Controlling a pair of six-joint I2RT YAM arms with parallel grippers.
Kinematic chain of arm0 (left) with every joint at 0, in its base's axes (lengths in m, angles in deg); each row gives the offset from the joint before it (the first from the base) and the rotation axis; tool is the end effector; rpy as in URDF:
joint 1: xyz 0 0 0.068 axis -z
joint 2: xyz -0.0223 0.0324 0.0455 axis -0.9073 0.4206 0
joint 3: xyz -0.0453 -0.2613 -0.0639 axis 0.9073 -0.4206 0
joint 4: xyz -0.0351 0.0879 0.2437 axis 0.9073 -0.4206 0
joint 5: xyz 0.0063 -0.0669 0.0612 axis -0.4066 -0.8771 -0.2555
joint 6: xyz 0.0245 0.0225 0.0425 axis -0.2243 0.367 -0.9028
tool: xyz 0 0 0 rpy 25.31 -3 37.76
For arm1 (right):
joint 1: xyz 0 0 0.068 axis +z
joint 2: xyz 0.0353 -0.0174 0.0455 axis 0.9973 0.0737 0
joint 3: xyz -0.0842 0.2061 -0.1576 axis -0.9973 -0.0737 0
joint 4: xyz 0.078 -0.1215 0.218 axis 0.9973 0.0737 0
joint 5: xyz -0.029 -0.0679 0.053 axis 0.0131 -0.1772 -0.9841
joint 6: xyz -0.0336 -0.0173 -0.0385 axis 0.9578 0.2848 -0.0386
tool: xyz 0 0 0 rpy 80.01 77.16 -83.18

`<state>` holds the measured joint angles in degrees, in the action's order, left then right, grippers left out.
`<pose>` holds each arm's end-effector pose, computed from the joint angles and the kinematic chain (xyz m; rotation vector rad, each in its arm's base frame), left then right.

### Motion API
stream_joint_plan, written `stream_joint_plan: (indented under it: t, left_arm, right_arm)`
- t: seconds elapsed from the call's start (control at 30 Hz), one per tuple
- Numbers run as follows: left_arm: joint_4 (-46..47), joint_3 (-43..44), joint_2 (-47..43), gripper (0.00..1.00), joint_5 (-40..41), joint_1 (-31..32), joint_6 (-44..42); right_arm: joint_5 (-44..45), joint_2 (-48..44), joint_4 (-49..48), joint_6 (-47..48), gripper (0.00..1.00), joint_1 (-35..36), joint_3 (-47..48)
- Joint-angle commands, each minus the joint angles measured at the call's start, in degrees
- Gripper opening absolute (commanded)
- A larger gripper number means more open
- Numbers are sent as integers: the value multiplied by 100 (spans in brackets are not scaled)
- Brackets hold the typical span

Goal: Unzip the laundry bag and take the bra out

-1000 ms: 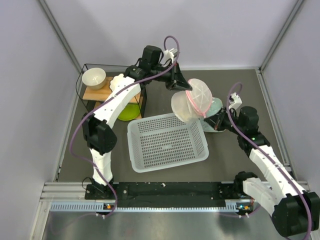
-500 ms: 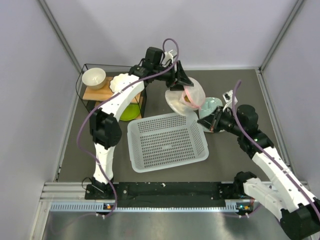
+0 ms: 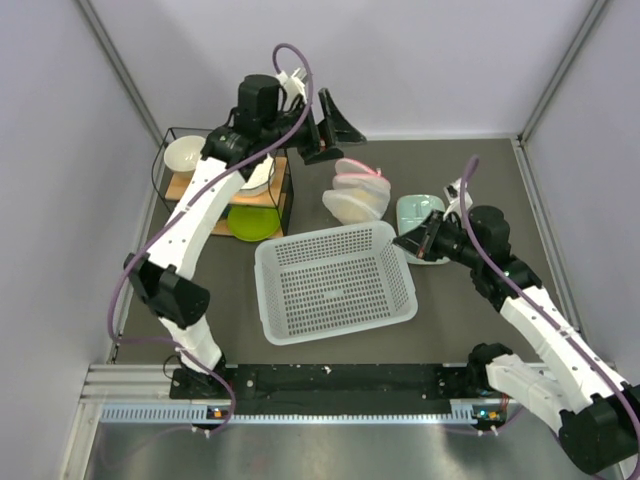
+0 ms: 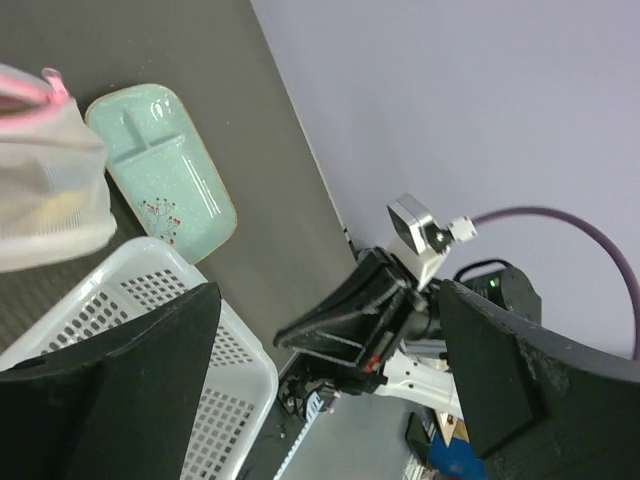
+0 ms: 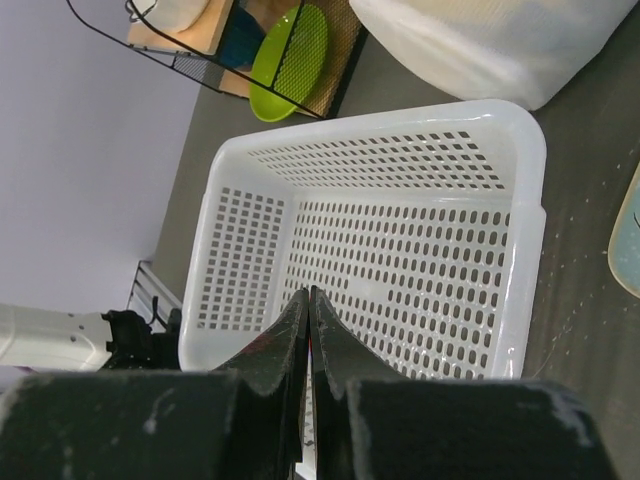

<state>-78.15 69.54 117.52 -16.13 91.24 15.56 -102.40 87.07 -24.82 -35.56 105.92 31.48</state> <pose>0.3511 -0.1960 0.4477 0.1299 2.1471 -1.4053 0.1852 0.0840 0.2981 0.0115 2.0544 1.0784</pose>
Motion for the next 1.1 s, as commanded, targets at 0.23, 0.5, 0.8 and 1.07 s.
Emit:
stream_joint_plan:
  t: [0.23,0.5,0.8,1.07]
  left_arm:
    - [547,-971,-288,93,159,123,25]
    - [-498,1077,1443,89,1749,254,-713]
    - [-718,1298,2051,84,2515,333,-767]
    - [-490,1193,2332,88,2752,465,296]
  right_arm:
    - [532,353,-53,244,0,-62,351]
    - [506,979,650,429,61,-713,1169]
    - [910,531,967,429,69,-801,995]
    - [884,391,1064,412,70,-801,722]
